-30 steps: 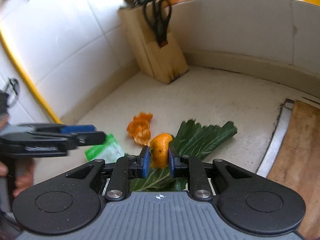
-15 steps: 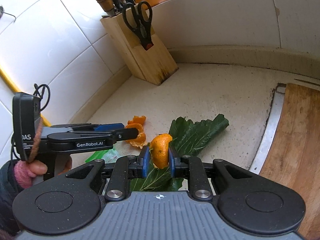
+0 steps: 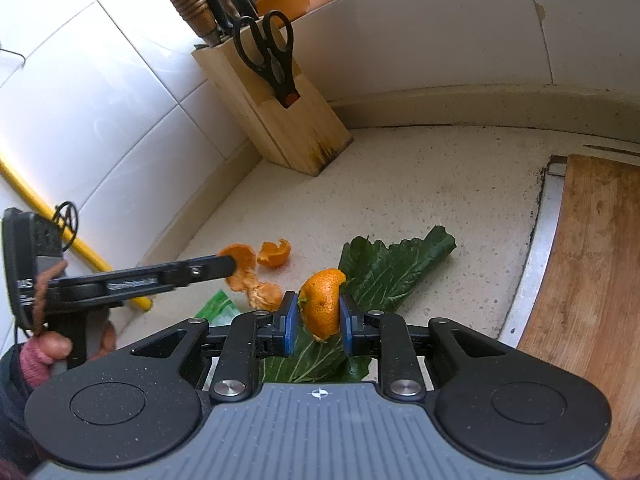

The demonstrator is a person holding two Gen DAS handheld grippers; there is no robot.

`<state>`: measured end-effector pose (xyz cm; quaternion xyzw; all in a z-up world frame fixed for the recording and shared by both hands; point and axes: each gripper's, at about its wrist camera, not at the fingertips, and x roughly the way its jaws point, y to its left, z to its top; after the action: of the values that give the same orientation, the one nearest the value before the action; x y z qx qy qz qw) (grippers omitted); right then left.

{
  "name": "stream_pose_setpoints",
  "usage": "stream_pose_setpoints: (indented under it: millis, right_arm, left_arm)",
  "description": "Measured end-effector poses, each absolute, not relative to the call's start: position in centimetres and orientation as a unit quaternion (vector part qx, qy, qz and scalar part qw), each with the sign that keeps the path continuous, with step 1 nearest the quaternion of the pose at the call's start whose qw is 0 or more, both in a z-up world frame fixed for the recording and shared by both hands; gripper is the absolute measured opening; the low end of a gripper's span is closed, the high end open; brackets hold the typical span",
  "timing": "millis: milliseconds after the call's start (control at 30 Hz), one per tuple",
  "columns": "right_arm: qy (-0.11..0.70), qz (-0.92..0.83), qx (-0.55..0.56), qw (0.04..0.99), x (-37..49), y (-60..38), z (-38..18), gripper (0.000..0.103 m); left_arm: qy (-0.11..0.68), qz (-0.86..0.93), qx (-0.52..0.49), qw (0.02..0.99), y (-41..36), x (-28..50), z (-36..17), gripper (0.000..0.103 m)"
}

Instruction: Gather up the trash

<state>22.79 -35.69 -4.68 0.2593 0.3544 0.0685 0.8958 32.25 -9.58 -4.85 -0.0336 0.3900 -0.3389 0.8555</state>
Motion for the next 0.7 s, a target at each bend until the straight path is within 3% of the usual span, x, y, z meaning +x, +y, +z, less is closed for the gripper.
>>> stream_pose_setpoints:
  millis: [700]
  right_arm:
    - [0.321,0.109,0.244,0.908,22.0,-33.2,-1.4,0.029]
  left_arm:
    - [0.346,-0.307,-0.082,0.883,-3.6,27.5,-0.9,0.012]
